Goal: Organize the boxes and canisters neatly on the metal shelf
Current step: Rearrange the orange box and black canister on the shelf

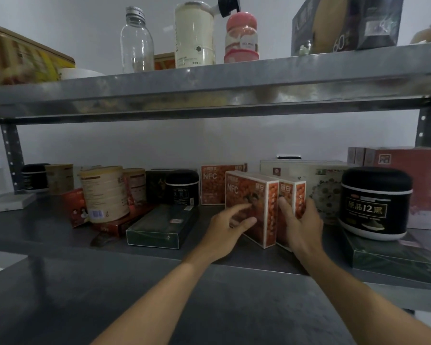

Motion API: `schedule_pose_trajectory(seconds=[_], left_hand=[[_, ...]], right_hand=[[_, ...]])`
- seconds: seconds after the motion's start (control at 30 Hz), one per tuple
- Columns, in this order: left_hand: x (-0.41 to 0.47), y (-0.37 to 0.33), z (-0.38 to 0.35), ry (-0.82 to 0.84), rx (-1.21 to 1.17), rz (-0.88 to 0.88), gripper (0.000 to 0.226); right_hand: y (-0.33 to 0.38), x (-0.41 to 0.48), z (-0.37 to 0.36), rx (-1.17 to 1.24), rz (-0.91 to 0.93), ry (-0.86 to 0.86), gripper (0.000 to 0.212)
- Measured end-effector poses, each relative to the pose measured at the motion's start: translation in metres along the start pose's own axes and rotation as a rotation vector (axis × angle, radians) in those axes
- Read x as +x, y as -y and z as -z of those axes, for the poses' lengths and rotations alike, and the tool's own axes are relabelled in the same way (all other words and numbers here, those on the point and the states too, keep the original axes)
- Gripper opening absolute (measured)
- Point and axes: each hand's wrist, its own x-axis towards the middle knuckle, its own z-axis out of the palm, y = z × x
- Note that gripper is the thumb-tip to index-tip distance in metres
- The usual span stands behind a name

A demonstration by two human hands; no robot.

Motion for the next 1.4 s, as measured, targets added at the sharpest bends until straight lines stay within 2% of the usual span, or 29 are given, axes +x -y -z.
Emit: schedule_pose_trajectory(seconds=[0.17,0.27,0.37,0.47,0.57,0.8,0.9,0.97,1.03,1.1,1.27,1.4], left_hand=[[0.012,0.006,0.001,-0.026,-0.019,-0.029,0.035],[0.022,0.012,0.0,-0.113,-0.035,-0.031,0.04],[0.032,0.02,0.002,-0.189,-0.079,0.06,0.076],[0.041,0.023,0.007,-0.163,-0.18,0.162,0.118],[0.052,0.03,0.012,-0.094,-0.307,0.219,0.133],[0.065,0.054,0.035,0.031,-0.449,0.221,0.094],[0.061,0.058,0.045,0.092,-0.451,0.259,0.085],[0.058,0.061,0.052,0.113,-0.431,0.288,0.083],[0.056,0.063,0.059,0.092,-0.416,0.311,0.081],[0.053,0.065,0.064,0.051,-0.407,0.321,0.075],[0.051,0.066,0.067,-0.009,-0.401,0.32,0.051],[0.052,0.07,0.066,-0.045,-0.344,0.309,0.058]], right_hand=[[0.0,0.002,0.001,0.069,-0.009,-0.005,0.028],[0.0,0.002,0.002,0.045,-0.005,0.058,0.043],[0.003,0.003,0.001,0.034,0.008,0.158,0.068],[-0.002,0.007,-0.002,-0.063,0.071,0.211,0.094],[-0.007,0.012,-0.003,-0.107,0.104,0.218,0.094],[-0.015,0.021,-0.012,0.029,0.026,0.335,0.066],[-0.02,0.023,-0.021,0.102,0.022,0.411,0.062],[-0.021,0.024,-0.026,0.15,0.011,0.464,0.069],[-0.022,0.025,-0.031,0.18,0.004,0.519,0.085],[-0.023,0.026,-0.038,0.179,0.006,0.553,0.09],[-0.024,0.031,-0.052,0.127,0.013,0.552,0.067],[-0.028,0.033,-0.058,0.064,0.042,0.526,0.052]])
